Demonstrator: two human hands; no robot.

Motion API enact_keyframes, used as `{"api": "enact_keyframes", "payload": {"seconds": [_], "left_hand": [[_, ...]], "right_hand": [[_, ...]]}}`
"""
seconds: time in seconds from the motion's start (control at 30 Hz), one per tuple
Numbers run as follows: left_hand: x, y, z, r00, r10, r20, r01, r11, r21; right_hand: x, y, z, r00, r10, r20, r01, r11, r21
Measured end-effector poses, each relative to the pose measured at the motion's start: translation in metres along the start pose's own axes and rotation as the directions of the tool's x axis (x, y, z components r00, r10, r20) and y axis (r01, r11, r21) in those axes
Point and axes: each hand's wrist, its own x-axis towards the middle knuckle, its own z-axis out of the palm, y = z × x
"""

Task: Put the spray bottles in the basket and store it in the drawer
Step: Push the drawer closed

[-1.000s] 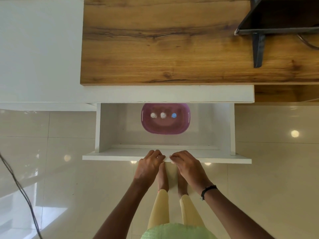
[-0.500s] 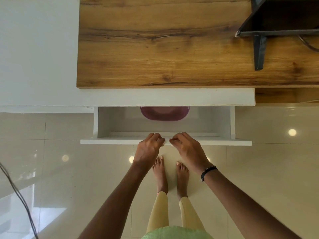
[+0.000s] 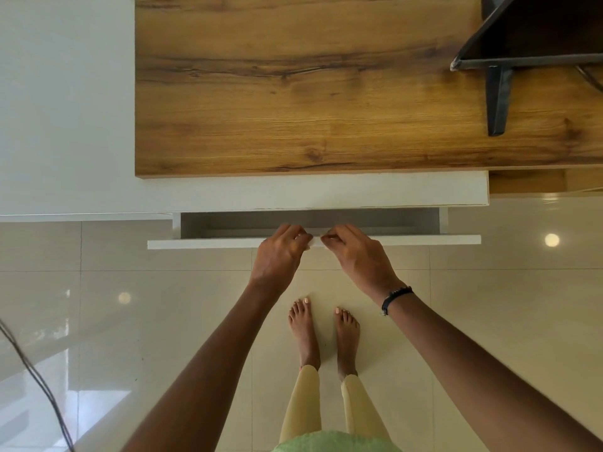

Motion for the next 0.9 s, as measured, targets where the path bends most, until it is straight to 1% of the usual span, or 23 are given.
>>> {"api": "enact_keyframes", "payload": {"seconds": [0.1,0.17,0.23,0.3,0.6,0.73,0.9], "left_hand": [[0.008,-0.001,-0.007,0.997,0.042,-0.066,-0.038,0.998,0.059],[0.015,-0.001,-0.011,0.996,0.009,-0.086,-0.002,0.996,0.084],[0.021,-0.003,-0.013,0.995,-0.028,-0.091,0.034,0.997,0.071],[0.026,-0.004,-0.015,0.995,-0.05,-0.085,0.055,0.997,0.05],[0.047,-0.009,-0.024,0.993,-0.068,-0.101,0.064,0.997,-0.038],[0.056,-0.012,-0.022,0.992,-0.063,-0.111,0.061,0.998,-0.026],[0.058,-0.015,-0.018,0.991,-0.024,-0.128,0.025,1.0,0.006]], "right_hand": [[0.01,0.007,-0.001,0.997,-0.032,-0.068,0.03,0.999,-0.024],[0.017,0.01,-0.004,0.995,0.01,-0.094,-0.014,0.999,-0.047],[0.023,0.013,-0.007,0.995,0.039,-0.091,-0.044,0.997,-0.059],[0.026,0.014,-0.009,0.997,0.019,-0.08,-0.024,0.998,-0.06],[0.042,0.021,-0.006,0.988,-0.01,-0.151,0.002,0.999,-0.053],[0.049,0.023,-0.005,0.985,-0.021,-0.169,0.007,0.997,-0.081],[0.052,0.023,-0.005,0.986,-0.026,-0.162,0.004,0.991,-0.135]]}}
